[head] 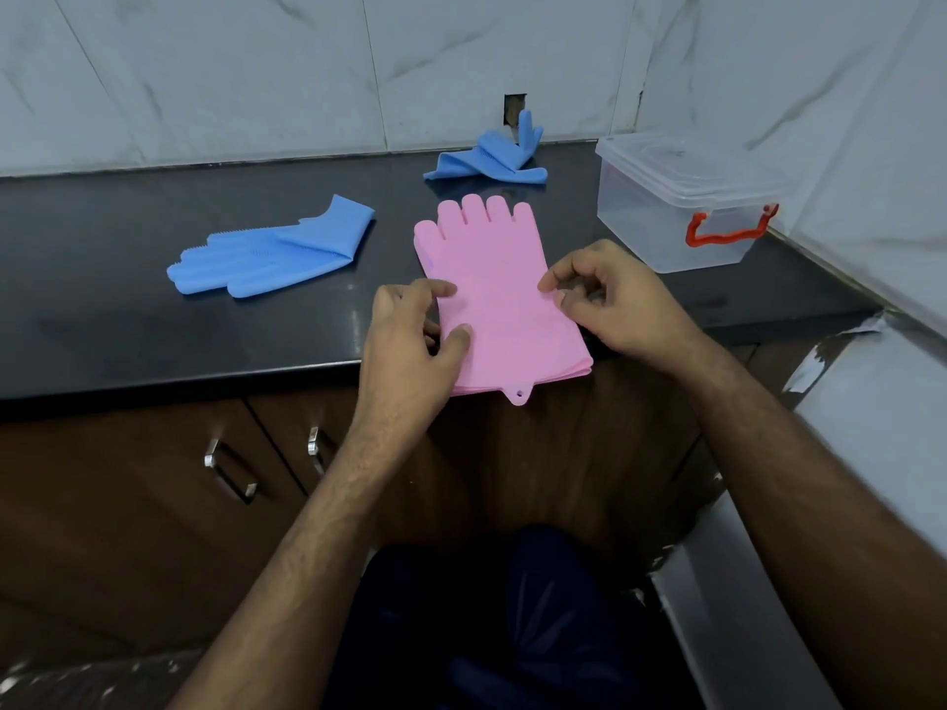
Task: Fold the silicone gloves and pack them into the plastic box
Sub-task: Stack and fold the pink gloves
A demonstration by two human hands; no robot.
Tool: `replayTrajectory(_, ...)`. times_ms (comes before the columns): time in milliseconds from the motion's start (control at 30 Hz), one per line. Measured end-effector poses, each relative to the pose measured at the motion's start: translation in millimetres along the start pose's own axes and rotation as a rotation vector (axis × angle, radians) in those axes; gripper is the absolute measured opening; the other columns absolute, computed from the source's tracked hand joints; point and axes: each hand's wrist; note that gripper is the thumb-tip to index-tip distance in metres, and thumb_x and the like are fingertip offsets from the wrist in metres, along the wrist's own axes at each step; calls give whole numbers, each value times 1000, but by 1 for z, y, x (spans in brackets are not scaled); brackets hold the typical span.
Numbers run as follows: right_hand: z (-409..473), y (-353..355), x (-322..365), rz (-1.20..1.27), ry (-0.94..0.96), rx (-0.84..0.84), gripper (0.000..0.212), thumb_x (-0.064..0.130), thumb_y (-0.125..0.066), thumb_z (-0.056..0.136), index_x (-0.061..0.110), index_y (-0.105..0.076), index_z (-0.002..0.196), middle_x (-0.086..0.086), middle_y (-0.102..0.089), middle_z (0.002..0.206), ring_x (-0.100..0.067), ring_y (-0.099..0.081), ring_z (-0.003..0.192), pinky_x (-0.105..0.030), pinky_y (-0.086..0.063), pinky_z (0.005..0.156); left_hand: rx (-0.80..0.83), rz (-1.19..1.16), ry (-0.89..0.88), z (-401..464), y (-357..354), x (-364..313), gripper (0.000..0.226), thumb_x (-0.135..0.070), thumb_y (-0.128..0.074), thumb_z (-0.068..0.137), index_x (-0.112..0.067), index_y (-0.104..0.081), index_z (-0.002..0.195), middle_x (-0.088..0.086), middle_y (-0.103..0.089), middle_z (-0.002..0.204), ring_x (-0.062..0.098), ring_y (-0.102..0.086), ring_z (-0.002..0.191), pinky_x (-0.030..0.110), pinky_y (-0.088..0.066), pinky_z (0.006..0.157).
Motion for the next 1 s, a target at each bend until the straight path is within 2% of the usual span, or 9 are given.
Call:
replayTrajectory(100, -16, 2, -9, -69, 238, -13, 29, -4, -58, 95, 16, -75, 105, 2, -57, 116, -9, -57, 108, -17, -46, 89, -10, -102, -125, -16, 2, 11, 12, -24, -70, 96, -17, -76, 104, -5, -55, 120, 4, -56, 111, 11, -45, 87)
replayTrajectory(167, -30, 4, -20, -101, 334, -1, 43, -17, -53, 88, 13, -75, 111, -1, -58, 125, -11, -55, 119, -20, -48, 97, 2, -112, -237, -24, 5, 20, 16, -25, -65, 100, -14, -77, 97, -4, -60, 124, 11, -55, 120, 21, -45, 94)
replayTrajectory(233, -42, 5, -30, -146, 375, 0, 50, -16, -50, 86, 13, -71, 122, -1, -60, 133, -12, -54, 126, -26, -47, 104, 74, -67, -380, -30, 9, 29, 21, -21, -56, 102, -13, -76, 107, -4, -61, 132, 14, -53, 127, 30, -42, 103)
replayTrajectory(333, -53, 5, -39, -158, 410, -29, 49, -4, -51, 86, 11, -67, 130, 1, -62, 136, -14, -55, 125, -30, -45, 106, 181, 77, -512, -32, 13, 39, 47, -12, -51, 80, -11, -67, 125, -3, -58, 143, 15, -48, 138, 36, -34, 115)
replayTrajectory(500, -51, -1, -50, -245, 457, -19, 43, 16, -71, 92, 15, -64, 134, 3, -60, 139, -15, -54, 126, -42, -46, 102, 162, 248, -505, -26, 6, 45, 67, -15, -66, 78, -11, -53, 143, 0, -53, 148, 17, -48, 137, 29, -30, 112)
replayTrajectory(633, -49, -9, -57, -267, 461, -103, 40, 12, -75, 90, 15, -68, 129, 3, -64, 135, -20, -59, 121, -49, -49, 92, 92, 339, -482, -22, -2, 48, 66, -11, -76, 85, -11, -51, 146, 2, -53, 147, 21, -48, 132, 31, -31, 99)
replayTrajectory(833, -50, -17, -57, -243, 484, -248, 34, 3, -76, 88, 10, -74, 121, -1, -71, 126, -26, -64, 106, -52, -50, 81, 10, 279, -476, -13, -2, 42, 39, -10, -78, 87, -12, -72, 125, 3, -68, 125, 24, -55, 116, 36, -37, 88)
replayTrajectory(900, -49, -17, -56, -224, 484, -270, 34, -1, -76, 86, 9, -75, 119, -3, -72, 123, -27, -65, 104, -52, -52, 80, -1, 221, -468, -7, 1, 39, 27, -12, -76, 89, -11, -76, 117, 1, -71, 116, 24, -57, 110, 41, -45, 89)
replayTrajectory(1000, -50, -18, -56, -173, 488, -281, 33, -5, -75, 85, 7, -76, 116, -3, -73, 120, -27, -66, 104, -51, -52, 81, -4, 149, -442, -6, 2, 35, 17, -19, -70, 94, -12, -78, 108, -3, -72, 108, 20, -58, 116, 43, -45, 96)
Point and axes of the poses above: each hand's wrist, its own z-axis towards the middle knuckle, its own y-axis out of the back of the hand, x = y × z
